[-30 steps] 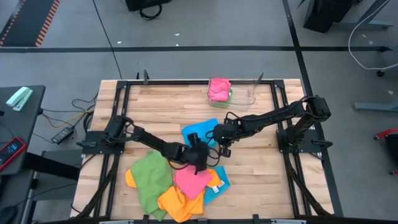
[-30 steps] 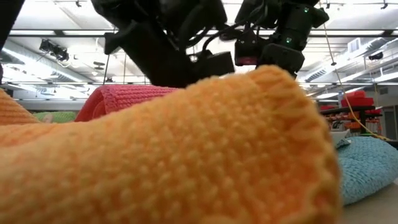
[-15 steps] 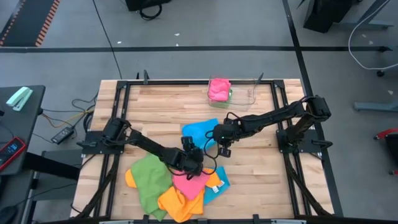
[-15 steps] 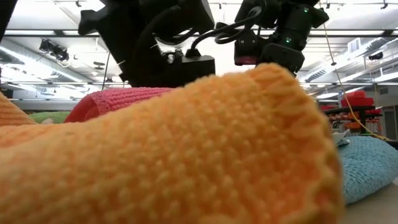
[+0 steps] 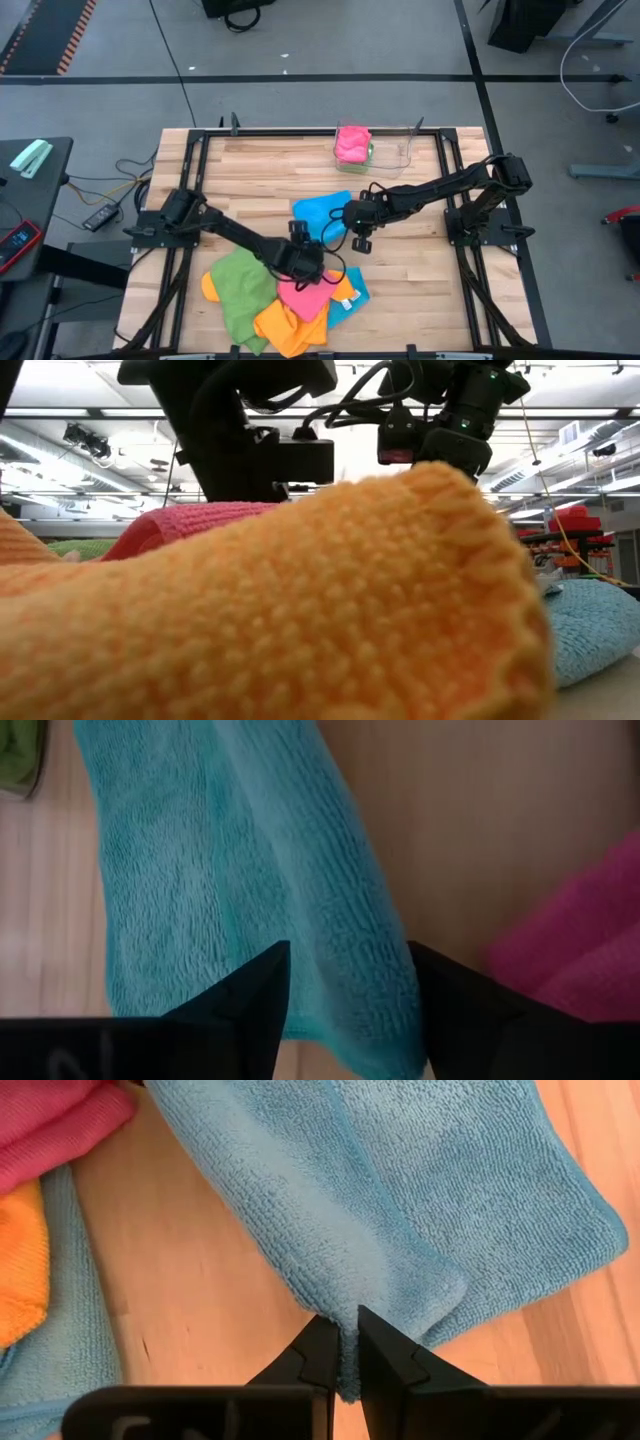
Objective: Fold microfiber towels
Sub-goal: Fold the top blue towel
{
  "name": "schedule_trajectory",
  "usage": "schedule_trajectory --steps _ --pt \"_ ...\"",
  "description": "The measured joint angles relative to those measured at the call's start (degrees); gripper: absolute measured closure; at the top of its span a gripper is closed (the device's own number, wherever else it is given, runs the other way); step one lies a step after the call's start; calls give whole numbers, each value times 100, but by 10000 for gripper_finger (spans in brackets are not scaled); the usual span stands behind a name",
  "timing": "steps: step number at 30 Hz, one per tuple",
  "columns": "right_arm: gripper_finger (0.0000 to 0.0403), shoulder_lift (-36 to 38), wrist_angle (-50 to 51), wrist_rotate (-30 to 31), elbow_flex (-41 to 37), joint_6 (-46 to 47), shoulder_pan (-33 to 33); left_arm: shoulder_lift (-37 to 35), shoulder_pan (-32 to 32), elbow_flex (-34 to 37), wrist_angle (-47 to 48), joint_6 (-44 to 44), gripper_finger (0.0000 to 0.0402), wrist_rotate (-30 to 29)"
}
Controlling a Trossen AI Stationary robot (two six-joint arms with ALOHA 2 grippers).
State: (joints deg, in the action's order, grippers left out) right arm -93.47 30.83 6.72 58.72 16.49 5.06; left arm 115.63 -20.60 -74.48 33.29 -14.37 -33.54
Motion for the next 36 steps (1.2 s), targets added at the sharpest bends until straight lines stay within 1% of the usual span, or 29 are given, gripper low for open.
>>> schedule_trajectory --steps 3,7,12,14,17,20,23,25,32,34,36 --pt "365 0 31 2 0 0 -2 0 18 0 -8 0 218 -2" --pt "365 0 96 -18 0 -80 0 0 13 0 -2 12 248 -8" --pt "365 0 115 -31 0 -523 105 -170 28 0 28 256 314 14" --pt "365 0 115 -67 0 -737 180 -237 86 0 36 446 344 192" --pt "365 3 160 -116 0 -983 279 -293 249 0 29 632 384 722" --pt "365 48 462 -127 89 -1030 372 -343 369 2 40 713 388 1131" --pt "365 133 697 -127 190 -1030 505 -464 382 0 -87 758 371 1336" --pt "365 132 677 -148 218 -1024 618 -504 374 -37 -110 761 366 1453" --pt "365 123 761 -662 276 -683 971 -676 328 -216 -62 896 389 2167" --pt "365 142 739 -901 326 -592 1076 -764 334 -216 -127 930 386 2242" --pt "365 142 791 -1067 379 -500 1115 -833 384 -216 -110 1019 374 2274"
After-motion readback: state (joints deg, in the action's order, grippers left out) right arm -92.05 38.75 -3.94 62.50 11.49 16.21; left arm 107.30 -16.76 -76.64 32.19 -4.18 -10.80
